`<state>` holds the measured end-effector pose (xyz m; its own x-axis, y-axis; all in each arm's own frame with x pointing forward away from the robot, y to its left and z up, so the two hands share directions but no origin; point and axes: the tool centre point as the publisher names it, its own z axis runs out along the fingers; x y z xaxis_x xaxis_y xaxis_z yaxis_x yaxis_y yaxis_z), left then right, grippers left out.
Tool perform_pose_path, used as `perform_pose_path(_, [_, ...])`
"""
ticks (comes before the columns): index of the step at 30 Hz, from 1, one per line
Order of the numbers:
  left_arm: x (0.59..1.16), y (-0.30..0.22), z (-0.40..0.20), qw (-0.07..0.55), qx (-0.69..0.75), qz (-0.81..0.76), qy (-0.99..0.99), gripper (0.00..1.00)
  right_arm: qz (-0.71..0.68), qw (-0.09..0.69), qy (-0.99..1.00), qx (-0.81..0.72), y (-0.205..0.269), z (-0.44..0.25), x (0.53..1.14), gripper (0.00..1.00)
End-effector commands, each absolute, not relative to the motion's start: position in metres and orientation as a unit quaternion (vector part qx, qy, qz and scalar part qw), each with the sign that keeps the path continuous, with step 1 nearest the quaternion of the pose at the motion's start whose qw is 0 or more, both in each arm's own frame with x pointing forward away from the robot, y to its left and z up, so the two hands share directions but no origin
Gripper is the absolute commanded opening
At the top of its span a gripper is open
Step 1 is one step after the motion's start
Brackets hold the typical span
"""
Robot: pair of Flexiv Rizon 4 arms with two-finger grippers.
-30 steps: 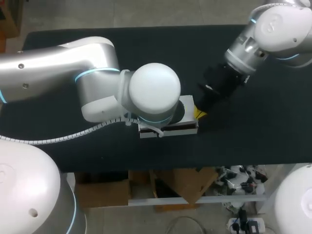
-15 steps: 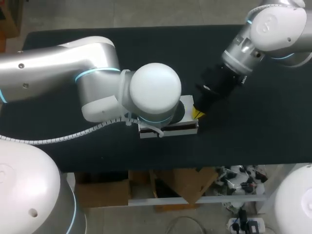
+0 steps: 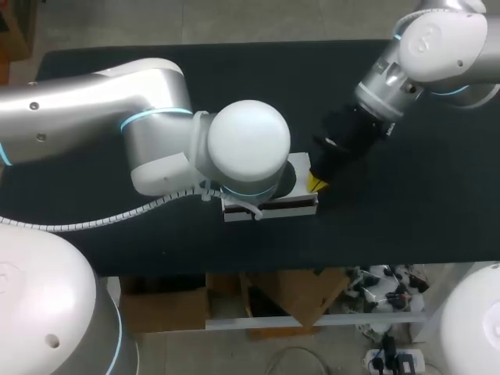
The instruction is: Assemble the packaging by folding the flat box into shape, placing the metal phone stand inside, and closing the box properly
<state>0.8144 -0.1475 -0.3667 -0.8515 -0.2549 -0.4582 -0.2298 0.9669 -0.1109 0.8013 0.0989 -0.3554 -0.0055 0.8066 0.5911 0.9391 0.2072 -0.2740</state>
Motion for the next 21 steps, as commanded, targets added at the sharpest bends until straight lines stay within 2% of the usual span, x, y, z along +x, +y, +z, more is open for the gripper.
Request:
perform_pose_path(1, [0.8136,-0.148,-0.368,0.243,-0.126,-0.025,0.961,0.42,-0.098,0.336,-0.701,-0.621,0.0981,-0.3571,0.8026,0.0])
perform_pose_path(21, [0.8082,-0.1431,-0.3622,0.247,-0.12,-0.032,0.961,0.44,-0.099,0.338,-0.7,-0.621,0.098,-0.3572,0.8026,0.0])
